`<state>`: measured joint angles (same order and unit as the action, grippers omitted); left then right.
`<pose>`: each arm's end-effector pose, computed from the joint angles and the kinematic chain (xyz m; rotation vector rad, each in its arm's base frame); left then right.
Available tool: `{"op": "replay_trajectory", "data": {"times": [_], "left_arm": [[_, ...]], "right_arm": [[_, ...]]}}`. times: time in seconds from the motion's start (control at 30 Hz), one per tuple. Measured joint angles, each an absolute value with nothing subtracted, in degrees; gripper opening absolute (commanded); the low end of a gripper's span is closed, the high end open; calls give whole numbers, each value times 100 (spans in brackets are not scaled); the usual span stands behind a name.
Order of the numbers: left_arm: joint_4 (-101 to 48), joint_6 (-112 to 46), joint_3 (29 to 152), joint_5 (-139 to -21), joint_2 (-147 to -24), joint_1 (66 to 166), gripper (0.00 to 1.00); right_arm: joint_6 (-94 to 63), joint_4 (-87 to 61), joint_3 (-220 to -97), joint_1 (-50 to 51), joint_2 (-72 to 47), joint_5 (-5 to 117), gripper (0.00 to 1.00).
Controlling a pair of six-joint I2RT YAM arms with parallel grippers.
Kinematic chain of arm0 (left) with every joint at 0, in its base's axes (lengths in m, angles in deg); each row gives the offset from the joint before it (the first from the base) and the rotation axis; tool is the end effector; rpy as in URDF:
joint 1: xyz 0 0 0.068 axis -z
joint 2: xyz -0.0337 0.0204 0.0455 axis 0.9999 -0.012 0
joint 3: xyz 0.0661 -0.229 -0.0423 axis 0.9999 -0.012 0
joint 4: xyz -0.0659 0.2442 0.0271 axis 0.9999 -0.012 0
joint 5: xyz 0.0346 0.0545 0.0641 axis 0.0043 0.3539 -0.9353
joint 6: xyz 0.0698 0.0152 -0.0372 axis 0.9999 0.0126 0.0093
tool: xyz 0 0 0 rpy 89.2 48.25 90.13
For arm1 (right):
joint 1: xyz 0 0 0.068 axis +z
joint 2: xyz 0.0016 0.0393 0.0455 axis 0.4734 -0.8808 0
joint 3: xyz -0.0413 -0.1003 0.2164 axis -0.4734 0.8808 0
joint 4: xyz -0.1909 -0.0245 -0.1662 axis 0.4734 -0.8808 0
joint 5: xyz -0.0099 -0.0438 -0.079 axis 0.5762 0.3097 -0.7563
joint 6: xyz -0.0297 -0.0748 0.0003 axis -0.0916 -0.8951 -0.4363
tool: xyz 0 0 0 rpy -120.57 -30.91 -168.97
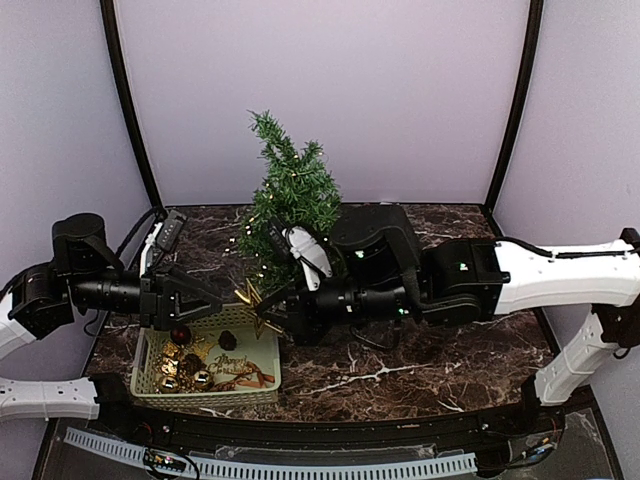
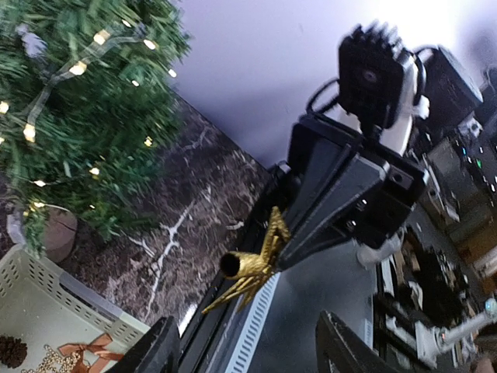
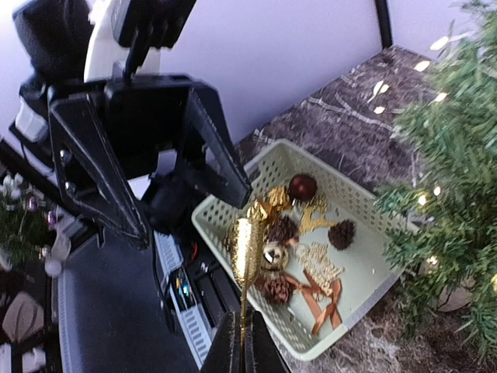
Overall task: Decorate the small christmas tree
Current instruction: Pass from the left arm to the right, then pass from the right arm to the left
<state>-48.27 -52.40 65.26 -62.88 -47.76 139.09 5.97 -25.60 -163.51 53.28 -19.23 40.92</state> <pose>0.1023 -0.1676 0.3292 0.6687 1.8382 -1.3795 0.0660 0.3835 0.3254 -0.8591 1.9229 1.1193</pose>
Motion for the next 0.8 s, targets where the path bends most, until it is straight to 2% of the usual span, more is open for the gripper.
{"op": "replay_trajectory", "data": {"times": [0.2, 0.43, 0.67, 0.8], "left_arm": [[-5242, -4548, 6810, -5318, -5143, 13944, 65], [-5299, -4167, 6921, -5084, -5403, 14219, 63], [-5312, -3907, 7159, -5390, -5978, 14962, 57], [-5297, -3798, 7273, -5526, -6186, 15137, 46]], "right_arm": [[275, -3481, -16362, 5186, -1938, 5419, 0], [160, -3760, -16362, 5096, -1936, 6359, 0], [103, -3765, -16362, 4904, -1936, 6791, 0], [48, -3828, -16438, 4863, -1947, 6960, 0]]}}
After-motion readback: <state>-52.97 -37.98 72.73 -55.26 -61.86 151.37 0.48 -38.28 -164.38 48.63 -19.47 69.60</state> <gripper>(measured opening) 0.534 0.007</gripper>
